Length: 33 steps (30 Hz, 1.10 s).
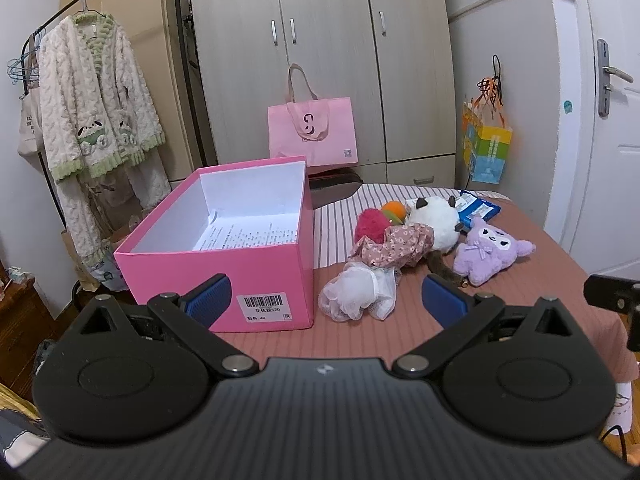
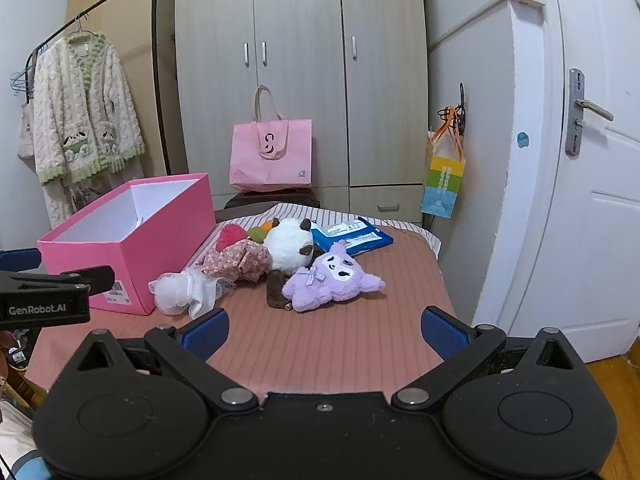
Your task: Organize soft objects
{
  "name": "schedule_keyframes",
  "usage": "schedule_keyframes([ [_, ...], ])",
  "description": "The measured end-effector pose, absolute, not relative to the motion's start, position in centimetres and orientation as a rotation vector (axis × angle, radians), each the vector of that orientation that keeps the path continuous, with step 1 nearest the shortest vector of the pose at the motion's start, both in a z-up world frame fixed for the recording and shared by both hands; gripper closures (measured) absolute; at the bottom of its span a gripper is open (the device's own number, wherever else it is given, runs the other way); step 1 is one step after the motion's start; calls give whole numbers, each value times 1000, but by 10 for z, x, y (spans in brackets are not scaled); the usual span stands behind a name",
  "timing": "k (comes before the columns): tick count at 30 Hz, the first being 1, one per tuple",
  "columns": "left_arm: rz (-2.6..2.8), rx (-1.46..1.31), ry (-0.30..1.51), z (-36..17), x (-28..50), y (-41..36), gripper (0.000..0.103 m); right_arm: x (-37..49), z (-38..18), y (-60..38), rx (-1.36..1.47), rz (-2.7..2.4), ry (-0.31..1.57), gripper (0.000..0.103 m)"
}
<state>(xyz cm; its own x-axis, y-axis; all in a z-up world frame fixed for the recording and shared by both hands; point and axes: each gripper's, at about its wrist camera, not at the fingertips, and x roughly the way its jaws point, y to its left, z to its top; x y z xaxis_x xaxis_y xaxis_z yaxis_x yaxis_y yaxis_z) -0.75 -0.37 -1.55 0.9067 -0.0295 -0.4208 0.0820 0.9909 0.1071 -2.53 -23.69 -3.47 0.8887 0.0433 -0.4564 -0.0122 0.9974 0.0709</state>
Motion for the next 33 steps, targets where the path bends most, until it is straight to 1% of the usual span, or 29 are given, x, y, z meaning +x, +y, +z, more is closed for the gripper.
schedule_keyframes([
  [11,-67,84,433,-14,-11,4,0,-25,-37,-237,65,36,481,0],
  [26,-77,9,442,-24,3,10,0,-11,-46,-239,66,36,522,0],
  [31,-111,-16,404,-23,3,8,1,-7,-49,-243,94,85,520,0],
  [33,-133,-19,379,-23,4,5,2,-7,-46,-245,111,111,489,0],
])
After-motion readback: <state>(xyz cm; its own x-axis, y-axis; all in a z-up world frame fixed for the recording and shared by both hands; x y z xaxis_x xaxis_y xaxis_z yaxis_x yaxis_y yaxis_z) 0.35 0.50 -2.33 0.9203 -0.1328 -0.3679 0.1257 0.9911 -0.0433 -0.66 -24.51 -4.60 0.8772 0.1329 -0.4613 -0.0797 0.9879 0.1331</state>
